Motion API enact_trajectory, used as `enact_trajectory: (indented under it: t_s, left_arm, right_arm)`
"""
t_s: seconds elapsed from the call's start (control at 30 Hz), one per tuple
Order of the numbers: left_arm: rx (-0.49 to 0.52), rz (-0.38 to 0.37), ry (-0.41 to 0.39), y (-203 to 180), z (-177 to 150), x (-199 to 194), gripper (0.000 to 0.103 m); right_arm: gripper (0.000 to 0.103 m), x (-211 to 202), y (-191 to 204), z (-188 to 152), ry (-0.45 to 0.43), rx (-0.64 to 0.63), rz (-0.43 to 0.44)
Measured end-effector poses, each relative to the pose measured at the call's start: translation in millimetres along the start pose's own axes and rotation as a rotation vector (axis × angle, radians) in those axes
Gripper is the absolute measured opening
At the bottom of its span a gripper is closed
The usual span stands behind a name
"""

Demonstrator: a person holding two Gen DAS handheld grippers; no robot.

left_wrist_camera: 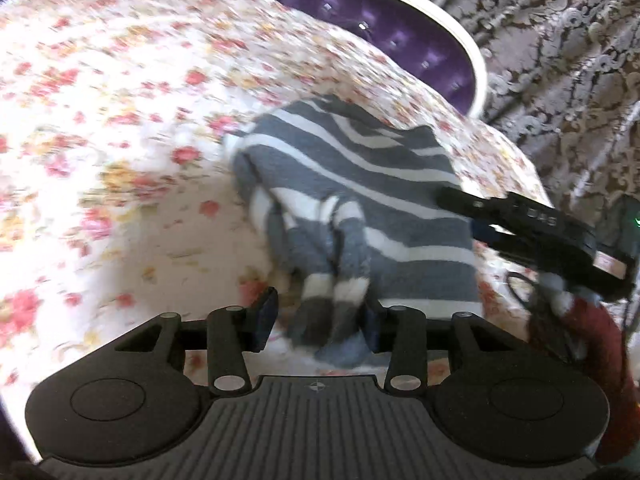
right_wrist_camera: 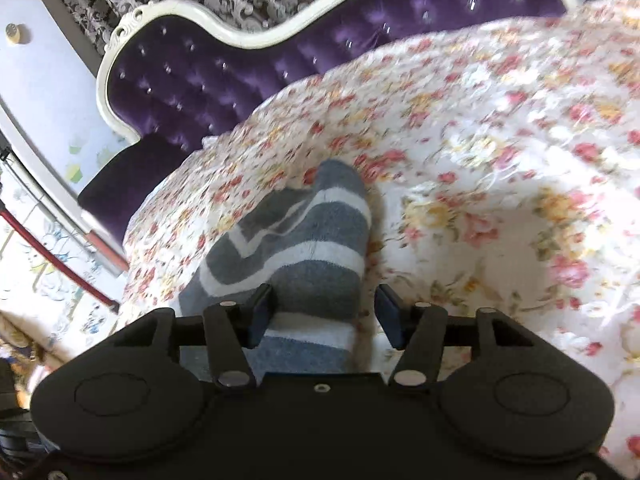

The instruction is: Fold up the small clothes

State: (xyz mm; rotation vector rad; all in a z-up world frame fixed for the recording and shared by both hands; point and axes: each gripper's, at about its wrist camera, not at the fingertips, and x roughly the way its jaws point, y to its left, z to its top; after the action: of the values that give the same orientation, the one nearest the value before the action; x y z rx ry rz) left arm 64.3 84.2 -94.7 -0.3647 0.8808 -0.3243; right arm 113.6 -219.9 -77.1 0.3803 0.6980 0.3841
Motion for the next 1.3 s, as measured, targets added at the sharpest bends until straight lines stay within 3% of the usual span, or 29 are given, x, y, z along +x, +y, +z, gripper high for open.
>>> enact_trajectory:
  t_s: [0.13, 0.23, 0.47, 0.57, 0.63, 0.7, 0.73, 0.77, 0.8, 1.0, 1.1, 1.17, 1.3]
  left_arm:
    - [0.04, 0.095, -0.07, -12.6, -13.4, -18.2, 0.042]
    - [0.129, 0.174, -0.149, -32.9, -16.2, -35.5, 0.042]
    - [0.255, 0.213, -0.272, -73.5, -4.0, -40.1, 0.042]
    - [0.257, 0.275, -0.301, -78.8, 3.2, -25.3, 0.042]
    - [0.231, 0.323, -0.29, -72.6, 5.0, -12.5, 0.042]
    - [0.182, 0.349, -0.229, -58.0, 6.7, 3.3, 0.042]
    - [0.162, 0.352, -0.206, -50.7, 5.5, 7.6, 0.044]
    - [0.145, 0.354, -0.19, -44.4, 4.5, 12.4, 0.045]
    - [0.131, 0.351, -0.192, -38.6, 3.3, 12.8, 0.045]
    - [0.125, 0.34, -0.19, -35.6, 2.5, 9.3, 0.047]
    - [0.116, 0.34, -0.187, -34.1, 2.0, 10.4, 0.048]
    - [0.102, 0.339, -0.186, -32.4, 1.9, 11.4, 0.053]
    - [0.075, 0.327, -0.182, -27.9, 1.3, 12.8, 0.054]
  right_arm:
    - [0.063, -16.7, 4.7, -6.0, -0.061, -0.034, -0.018]
    - [0.063, -32.7, 4.4, -12.1, -0.101, -0.046, -0.02]
    - [0.063, -50.5, 13.3, -22.8, -0.146, -0.094, -0.037]
    - [0.063, -53.0, 17.3, -27.3, -0.15, -0.121, -0.054]
    - [0.063, -54.4, 20.8, -30.0, -0.154, -0.146, -0.064]
    - [0.061, -53.3, 26.2, -30.8, -0.149, -0.189, -0.072]
    - [0.053, -52.8, 29.4, -30.8, -0.147, -0.212, -0.074]
    - [0.029, -52.2, 32.7, -30.9, -0.146, -0.235, -0.077]
    - [0.016, -50.2, 37.3, -30.1, -0.144, -0.263, -0.08]
    - [0.016, -25.2, 57.3, -17.2, -0.139, -0.351, -0.056]
    - [0.016, 4.0, 58.3, -11.9, -0.09, -0.371, -0.096]
    - [0.015, 28.6, 49.3, -12.5, -0.039, -0.35, -0.154]
    - [0.01, 36.0, 34.7, -11.9, -0.049, -0.274, -0.131]
